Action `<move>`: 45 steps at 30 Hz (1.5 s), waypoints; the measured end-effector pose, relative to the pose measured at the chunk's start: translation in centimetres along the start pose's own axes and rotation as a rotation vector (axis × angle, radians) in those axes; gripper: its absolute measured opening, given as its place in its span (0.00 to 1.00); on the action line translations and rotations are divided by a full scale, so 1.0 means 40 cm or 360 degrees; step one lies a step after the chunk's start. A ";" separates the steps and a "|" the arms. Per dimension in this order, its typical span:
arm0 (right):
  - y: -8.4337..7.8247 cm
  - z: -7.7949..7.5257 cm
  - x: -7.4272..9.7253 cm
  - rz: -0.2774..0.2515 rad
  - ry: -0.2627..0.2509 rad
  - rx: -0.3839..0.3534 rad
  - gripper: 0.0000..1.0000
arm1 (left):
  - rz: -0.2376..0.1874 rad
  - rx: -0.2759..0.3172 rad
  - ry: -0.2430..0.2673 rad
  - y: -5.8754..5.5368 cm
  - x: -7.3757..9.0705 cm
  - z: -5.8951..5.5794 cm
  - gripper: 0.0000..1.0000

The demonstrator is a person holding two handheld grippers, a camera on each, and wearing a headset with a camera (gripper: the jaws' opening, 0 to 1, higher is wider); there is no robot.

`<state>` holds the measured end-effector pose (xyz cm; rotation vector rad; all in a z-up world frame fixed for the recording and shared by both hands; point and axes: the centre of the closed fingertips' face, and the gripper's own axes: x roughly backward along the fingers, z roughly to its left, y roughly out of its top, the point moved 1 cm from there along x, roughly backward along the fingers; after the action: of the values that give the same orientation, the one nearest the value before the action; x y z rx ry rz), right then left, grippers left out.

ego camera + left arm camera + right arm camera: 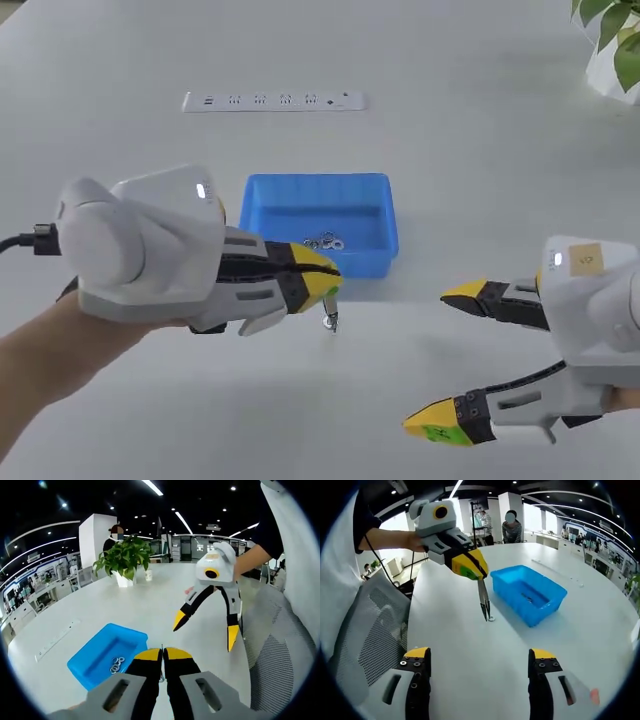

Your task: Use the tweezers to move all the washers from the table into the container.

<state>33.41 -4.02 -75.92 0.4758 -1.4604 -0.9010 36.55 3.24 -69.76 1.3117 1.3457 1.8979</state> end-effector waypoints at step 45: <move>0.146 -0.002 -0.220 0.0077 0.0429 0.0331 0.45 | 0.0043 -0.0008 -0.0082 -0.006 0.000 0.007 0.05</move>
<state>35.91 6.16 -77.09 0.6858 -1.3162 -0.6222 36.75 3.47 -69.96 1.3733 1.3033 1.8714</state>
